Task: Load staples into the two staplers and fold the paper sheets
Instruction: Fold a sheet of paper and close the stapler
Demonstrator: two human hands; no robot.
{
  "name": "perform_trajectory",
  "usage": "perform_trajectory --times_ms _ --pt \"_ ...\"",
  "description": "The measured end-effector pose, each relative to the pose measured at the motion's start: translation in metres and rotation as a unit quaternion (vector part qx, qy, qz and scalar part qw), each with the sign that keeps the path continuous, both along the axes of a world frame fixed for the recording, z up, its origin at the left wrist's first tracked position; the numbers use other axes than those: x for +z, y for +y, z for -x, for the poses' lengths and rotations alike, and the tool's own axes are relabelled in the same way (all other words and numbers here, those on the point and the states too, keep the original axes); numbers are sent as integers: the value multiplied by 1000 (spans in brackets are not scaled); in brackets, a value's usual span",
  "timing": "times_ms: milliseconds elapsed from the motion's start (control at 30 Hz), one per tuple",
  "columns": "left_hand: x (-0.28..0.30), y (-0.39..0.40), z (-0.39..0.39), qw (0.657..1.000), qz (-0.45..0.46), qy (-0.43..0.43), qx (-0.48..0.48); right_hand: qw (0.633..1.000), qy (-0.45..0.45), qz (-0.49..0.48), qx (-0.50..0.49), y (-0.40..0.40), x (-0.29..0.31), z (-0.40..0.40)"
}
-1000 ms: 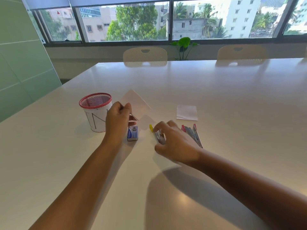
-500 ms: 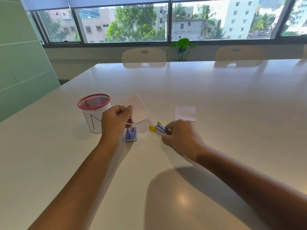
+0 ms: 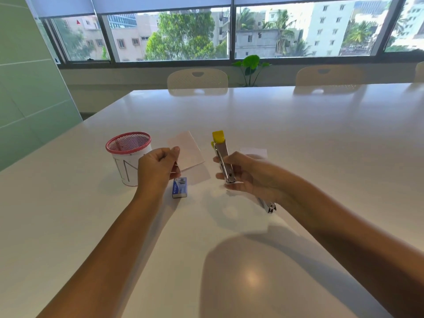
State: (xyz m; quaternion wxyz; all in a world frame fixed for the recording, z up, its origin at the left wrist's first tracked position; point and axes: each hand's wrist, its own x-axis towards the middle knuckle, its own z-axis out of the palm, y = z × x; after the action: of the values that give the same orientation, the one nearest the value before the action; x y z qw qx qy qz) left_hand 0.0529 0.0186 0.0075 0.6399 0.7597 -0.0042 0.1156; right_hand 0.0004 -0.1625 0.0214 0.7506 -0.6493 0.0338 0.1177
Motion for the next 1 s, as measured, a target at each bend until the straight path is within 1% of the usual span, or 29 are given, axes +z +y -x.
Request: perform_trajectory --times_ms 33,67,100,133,167,200,233,300,333,467,600,700,767,867,1000 --pt "0 0 0 1000 -5 -6 3 1000 -23 4 7 2 0 2" --pt "1 0 0 1000 -9 -12 5 997 -54 56 9 4 -1 3" --pt "2 0 1 1000 -8 -17 4 983 -94 155 3 4 -5 1" --pt "2 1 1 1000 -8 -23 1 953 -129 273 -5 4 -9 1" --pt "2 1 1 1000 -11 -29 -1 914 -154 374 -15 3 -12 0" --pt "3 1 1 999 -18 -36 -2 888 -167 427 -28 3 -15 -2" --pt "3 1 2 999 -26 -43 -4 886 -170 430 -37 3 -17 -1" --pt "2 -1 3 997 -44 -63 -9 910 -170 377 -35 4 -22 -1" --pt "2 -3 4 996 -54 -76 -12 914 -170 367 -31 5 -22 -1" --pt "2 -7 8 989 -93 -111 -36 897 -182 403 -9 7 -21 -2" --pt "-1 -5 8 980 -138 -137 -36 920 -156 358 36 8 -17 2" --pt "-4 -3 7 970 -174 -164 -44 933 -148 326 42 12 -12 5" --pt "-6 -2 6 960 -195 -188 -65 940 -146 306 37 15 -11 7" --pt "-8 -2 8 954 -199 -201 -100 950 -157 269 20 18 -11 9" --pt "-8 -5 10 941 -207 -221 -150 953 -160 256 11 18 -11 11"
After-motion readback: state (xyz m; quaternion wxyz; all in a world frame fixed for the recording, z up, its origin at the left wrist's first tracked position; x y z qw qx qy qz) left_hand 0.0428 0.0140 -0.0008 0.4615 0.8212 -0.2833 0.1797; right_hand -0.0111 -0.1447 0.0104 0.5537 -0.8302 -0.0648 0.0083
